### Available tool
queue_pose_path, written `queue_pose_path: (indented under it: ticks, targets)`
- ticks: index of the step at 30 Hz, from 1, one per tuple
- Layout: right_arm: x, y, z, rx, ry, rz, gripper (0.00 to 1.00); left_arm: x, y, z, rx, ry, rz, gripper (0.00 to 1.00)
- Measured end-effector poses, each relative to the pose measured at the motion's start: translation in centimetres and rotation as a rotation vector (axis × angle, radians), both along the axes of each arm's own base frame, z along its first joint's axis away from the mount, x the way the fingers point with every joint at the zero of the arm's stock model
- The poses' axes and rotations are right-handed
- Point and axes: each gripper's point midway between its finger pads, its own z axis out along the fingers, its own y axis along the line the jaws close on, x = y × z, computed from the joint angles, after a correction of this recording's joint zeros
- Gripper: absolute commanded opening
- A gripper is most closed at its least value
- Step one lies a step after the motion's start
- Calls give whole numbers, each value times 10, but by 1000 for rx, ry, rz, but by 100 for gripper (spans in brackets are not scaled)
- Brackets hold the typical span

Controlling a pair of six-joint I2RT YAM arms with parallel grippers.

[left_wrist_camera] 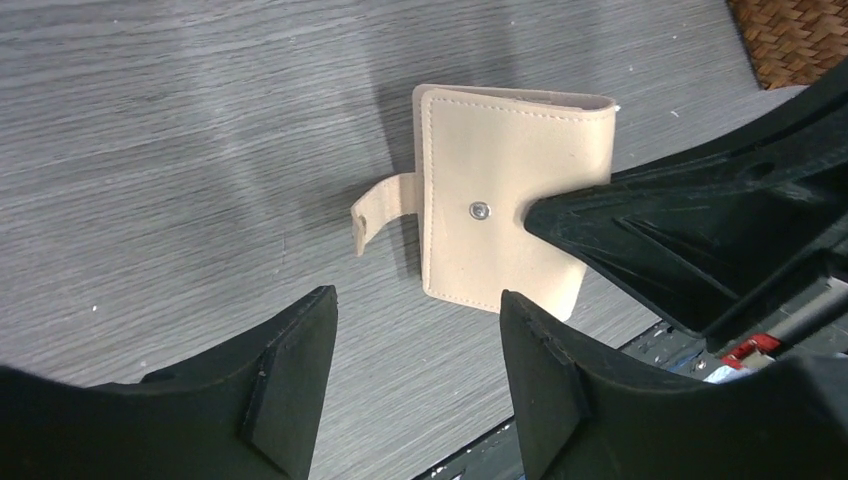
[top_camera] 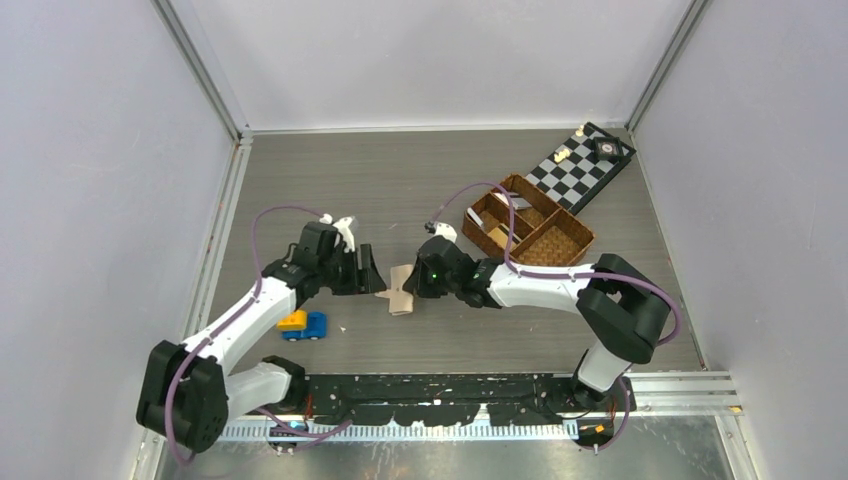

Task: Put the credit cards into the card holder
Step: Open the card holder at the center of the board.

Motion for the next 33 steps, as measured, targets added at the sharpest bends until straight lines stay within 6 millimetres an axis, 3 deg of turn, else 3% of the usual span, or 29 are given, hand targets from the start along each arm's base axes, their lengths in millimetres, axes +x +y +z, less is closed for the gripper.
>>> queue_pose_path:
  ticks: [9,21,26,33]
  targets:
    - [-1,-2,-2,-14,-2,6,0,2,-3,-31,35,92,-11,44]
    - [-1,-2,-2,-17,-3,8,1,9,-5,-47,50,118,-4,30]
    - [-1,-2,-2,-17,-3,8,0,10,-5,-53,55,131,-1,19]
    - [-1,-2,-2,-17,-3,8,1,11,-6,-57,57,138,0,19]
